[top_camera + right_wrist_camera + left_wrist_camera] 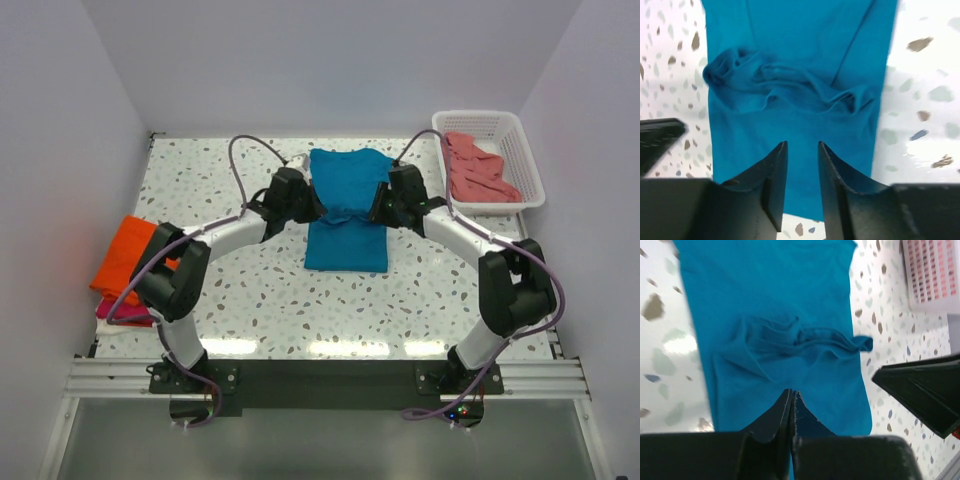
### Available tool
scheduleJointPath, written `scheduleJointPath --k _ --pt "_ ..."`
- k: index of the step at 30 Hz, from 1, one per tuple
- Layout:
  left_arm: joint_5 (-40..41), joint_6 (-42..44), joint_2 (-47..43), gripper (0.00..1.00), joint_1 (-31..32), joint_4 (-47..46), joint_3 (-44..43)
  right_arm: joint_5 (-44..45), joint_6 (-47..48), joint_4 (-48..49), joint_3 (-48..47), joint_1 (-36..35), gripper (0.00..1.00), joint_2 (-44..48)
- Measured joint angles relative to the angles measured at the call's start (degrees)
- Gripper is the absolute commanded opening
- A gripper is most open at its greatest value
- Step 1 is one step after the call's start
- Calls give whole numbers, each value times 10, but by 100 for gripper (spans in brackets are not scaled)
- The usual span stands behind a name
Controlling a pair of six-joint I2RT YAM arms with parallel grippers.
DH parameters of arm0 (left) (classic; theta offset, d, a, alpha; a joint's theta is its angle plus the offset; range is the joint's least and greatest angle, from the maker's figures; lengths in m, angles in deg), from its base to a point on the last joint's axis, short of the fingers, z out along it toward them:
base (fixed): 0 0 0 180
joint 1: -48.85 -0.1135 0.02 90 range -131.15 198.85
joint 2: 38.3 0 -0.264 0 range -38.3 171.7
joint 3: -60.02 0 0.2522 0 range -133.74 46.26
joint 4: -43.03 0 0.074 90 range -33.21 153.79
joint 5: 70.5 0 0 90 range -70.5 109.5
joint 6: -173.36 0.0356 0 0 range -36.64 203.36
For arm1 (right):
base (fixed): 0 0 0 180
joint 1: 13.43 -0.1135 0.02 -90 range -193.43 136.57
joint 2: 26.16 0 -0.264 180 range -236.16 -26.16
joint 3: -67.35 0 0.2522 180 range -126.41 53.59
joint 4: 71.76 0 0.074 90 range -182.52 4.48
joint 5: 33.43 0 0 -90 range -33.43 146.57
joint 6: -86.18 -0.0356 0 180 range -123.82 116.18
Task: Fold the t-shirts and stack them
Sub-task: Fold the tshirt
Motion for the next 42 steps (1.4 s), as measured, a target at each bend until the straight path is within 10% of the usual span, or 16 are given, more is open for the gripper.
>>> scheduleJointPath --k 42 --pt "24 20 188 7 -21 42 -136 13 35 -51 -156 26 25 -212"
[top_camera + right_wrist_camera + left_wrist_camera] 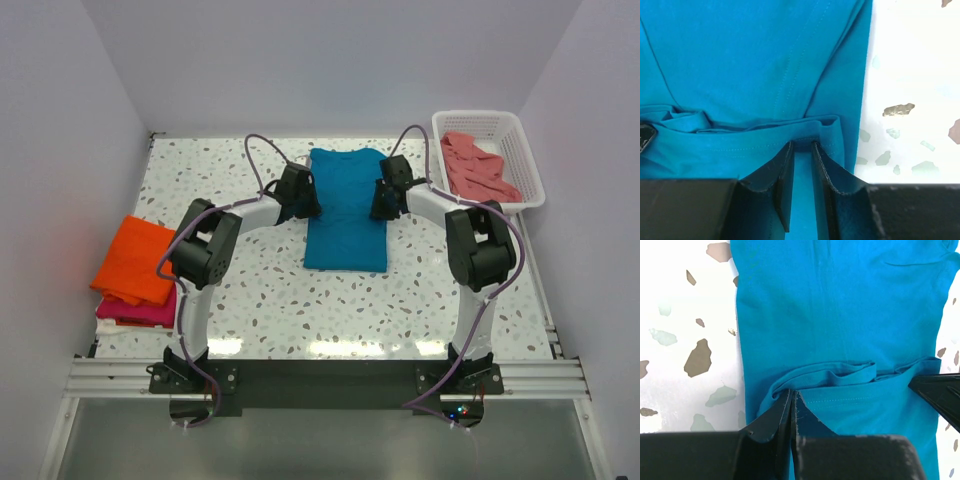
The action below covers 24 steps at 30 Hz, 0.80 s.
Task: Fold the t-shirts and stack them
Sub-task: Fold the tshirt
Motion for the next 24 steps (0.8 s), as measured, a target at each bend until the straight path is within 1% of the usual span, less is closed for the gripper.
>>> scheduleJointPath --k 7,16,19,24 --pt "5 -2 0 7 0 -7 6 4 1 0 0 2 27 0" --pt "12 -13 -20 6 -3 -34 45 3 1 6 5 1 31 1" --pt "17 -18 -38 6 -3 -36 70 2 1 17 16 1 31 6" --pt "24 -21 -68 6 -4 -42 112 -7 -1 40 63 1 31 35"
